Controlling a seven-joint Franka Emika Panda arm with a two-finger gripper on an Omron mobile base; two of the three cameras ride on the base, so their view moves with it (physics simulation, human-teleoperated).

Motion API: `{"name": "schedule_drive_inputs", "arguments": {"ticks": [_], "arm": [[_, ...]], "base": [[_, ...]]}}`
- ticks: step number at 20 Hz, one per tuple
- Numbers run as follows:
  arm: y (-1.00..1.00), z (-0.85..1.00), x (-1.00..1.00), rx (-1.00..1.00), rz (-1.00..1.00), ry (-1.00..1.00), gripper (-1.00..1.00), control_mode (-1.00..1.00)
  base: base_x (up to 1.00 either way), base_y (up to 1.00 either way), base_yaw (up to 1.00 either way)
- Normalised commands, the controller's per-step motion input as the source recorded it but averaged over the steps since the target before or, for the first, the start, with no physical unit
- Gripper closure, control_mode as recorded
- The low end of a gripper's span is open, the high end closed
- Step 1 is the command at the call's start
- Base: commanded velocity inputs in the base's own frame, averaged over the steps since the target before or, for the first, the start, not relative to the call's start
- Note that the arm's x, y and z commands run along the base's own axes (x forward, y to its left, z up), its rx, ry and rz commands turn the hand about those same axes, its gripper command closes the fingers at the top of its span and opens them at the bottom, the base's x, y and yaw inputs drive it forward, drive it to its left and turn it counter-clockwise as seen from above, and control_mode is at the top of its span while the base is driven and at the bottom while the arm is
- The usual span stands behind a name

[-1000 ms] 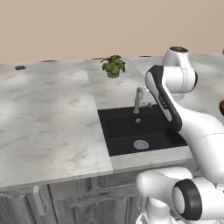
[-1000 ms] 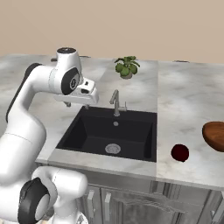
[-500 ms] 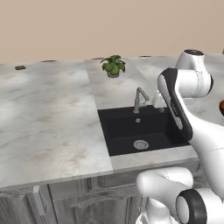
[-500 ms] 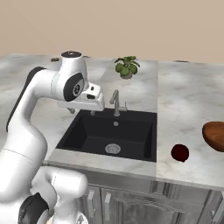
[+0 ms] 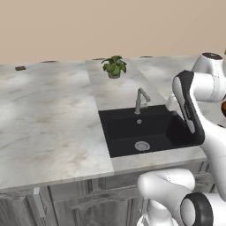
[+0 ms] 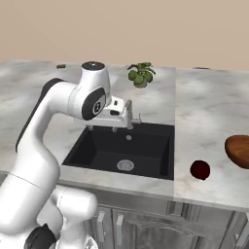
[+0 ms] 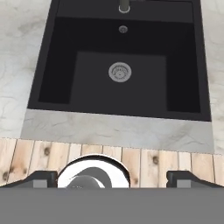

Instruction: Pick the mug and place it in the sink. Pick the bowl and place it in the open cabinet and then close the cabinet.

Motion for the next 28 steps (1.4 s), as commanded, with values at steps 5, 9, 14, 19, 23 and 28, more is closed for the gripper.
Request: {"name": "schedule_drive_inputs", "arguments": {"ticks": [5,9,14,19,23,28], "arm": [[-0.5,-0.03,0.0,0.02,0.04,-0.03,-1.0,-1.0],[-0.66,0.0,-0.05,0.09,0.01,0.0,-1.0,-1.0],[-0.66,0.0,-0.23,0.09,0.0,0.0,-1.0,-1.0],[-0.58,-0.03,-0.26,0.05,0.0,0.0,-1.0,-1.0],[-0.33,-0.03,-0.39,0.0,0.0,-0.06,-1.0,-1.0],[-0.28,-0.1,-0.33,0.0,0.0,-0.06,-1.0,-1.0]], "base": [[0.0,0.0,0.0],[0.0,0.0,0.0],[0.0,0.0,0.0],[0.0,0.0,0.0],[0.0,0.0,0.0],[0.0,0.0,0.0]]}}
